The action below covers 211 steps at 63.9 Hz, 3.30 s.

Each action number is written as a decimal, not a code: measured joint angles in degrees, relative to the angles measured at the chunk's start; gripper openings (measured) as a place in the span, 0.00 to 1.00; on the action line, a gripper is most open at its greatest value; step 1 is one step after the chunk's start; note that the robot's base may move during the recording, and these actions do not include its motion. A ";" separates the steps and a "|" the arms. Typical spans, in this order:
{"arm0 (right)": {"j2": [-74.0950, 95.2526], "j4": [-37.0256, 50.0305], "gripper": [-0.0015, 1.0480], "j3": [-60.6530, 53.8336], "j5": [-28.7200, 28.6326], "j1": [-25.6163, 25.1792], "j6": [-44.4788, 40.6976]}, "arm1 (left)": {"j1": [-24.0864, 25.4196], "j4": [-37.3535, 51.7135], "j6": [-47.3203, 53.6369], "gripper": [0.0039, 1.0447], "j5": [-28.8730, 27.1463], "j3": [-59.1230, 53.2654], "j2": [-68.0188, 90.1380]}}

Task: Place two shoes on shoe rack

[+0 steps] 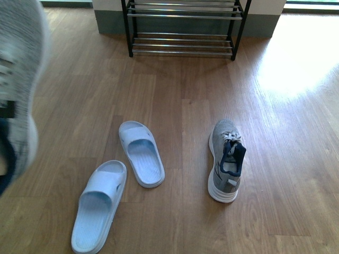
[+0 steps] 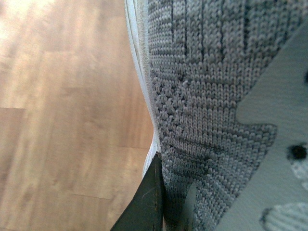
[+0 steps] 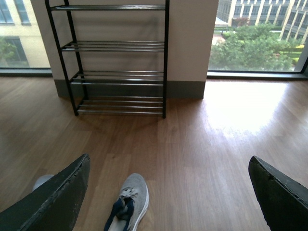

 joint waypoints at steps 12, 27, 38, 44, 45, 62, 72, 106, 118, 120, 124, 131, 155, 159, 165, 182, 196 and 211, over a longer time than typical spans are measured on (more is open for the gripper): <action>0.00 0.00 0.91 0.00 0.02 0.00 0.00 | 0.07 -9.03 2.38 0.06 -9.22 -8.26 -25.88; 0.00 0.00 0.91 0.00 0.02 0.00 0.00 | -3.50 -9.53 10.10 0.05 -16.74 -10.95 -46.18; 0.00 0.00 0.91 0.00 0.00 0.00 0.00 | -3.52 -9.73 11.58 0.05 -16.57 -11.13 -45.57; 0.00 0.00 0.91 0.00 0.00 0.00 0.00 | -3.58 -9.73 11.98 0.05 -16.46 -11.28 -45.53; 0.00 0.00 0.91 0.00 0.00 0.00 0.00 | -3.58 -9.73 12.00 0.05 -16.46 -11.28 -45.55; 0.00 0.00 0.91 0.00 0.02 0.00 0.00 | -3.63 -9.73 12.13 0.05 -16.68 -11.28 -45.64; 0.00 0.00 0.91 0.00 0.02 0.00 0.00 | -3.63 -9.73 12.26 0.05 -16.70 -11.28 -45.66; 0.00 0.00 0.91 0.00 -0.09 0.00 0.00 | -3.56 -9.73 12.31 0.05 -17.11 -11.28 -45.53; 0.00 0.00 0.91 0.00 -0.07 0.00 0.00 | -3.56 -9.73 12.35 0.05 -16.68 -11.28 -45.53; 0.07 -0.04 0.91 0.02 -0.15 -0.02 -0.07 | -3.56 -9.73 12.37 0.05 -16.74 -11.28 -45.53; 2.64 -2.75 0.91 0.68 -2.14 0.70 -3.45 | -3.56 -9.73 12.33 0.05 -16.70 -11.28 -45.55; 18.67 5.44 0.91 1.16 -1.55 5.09 -8.22 | -3.58 -9.73 12.35 0.05 -16.63 -11.28 -45.53; 104.94 39.45 0.91 24.39 2.16 0.07 -13.09 | -3.58 -9.73 12.35 0.05 -16.76 -11.28 -45.55; 114.68 39.50 0.91 27.56 2.78 -1.62 -14.08 | -3.58 -9.73 12.33 0.05 -16.70 -11.28 -45.55; 124.69 38.42 0.91 31.32 2.91 -4.74 -14.56 | -3.58 -9.73 12.35 0.05 -16.68 -11.28 -45.55; 135.78 36.61 0.91 37.70 2.25 -8.59 -11.69 | -3.58 -9.73 12.35 0.05 -16.70 -11.28 -45.55; 140.52 33.79 0.91 42.01 0.37 -6.95 -6.23 | -3.58 -9.73 12.33 0.05 -16.68 -11.28 -45.55; 145.98 35.21 0.91 45.94 0.55 -6.93 -5.49 | -3.58 -9.73 12.35 0.05 -16.68 -11.28 -45.55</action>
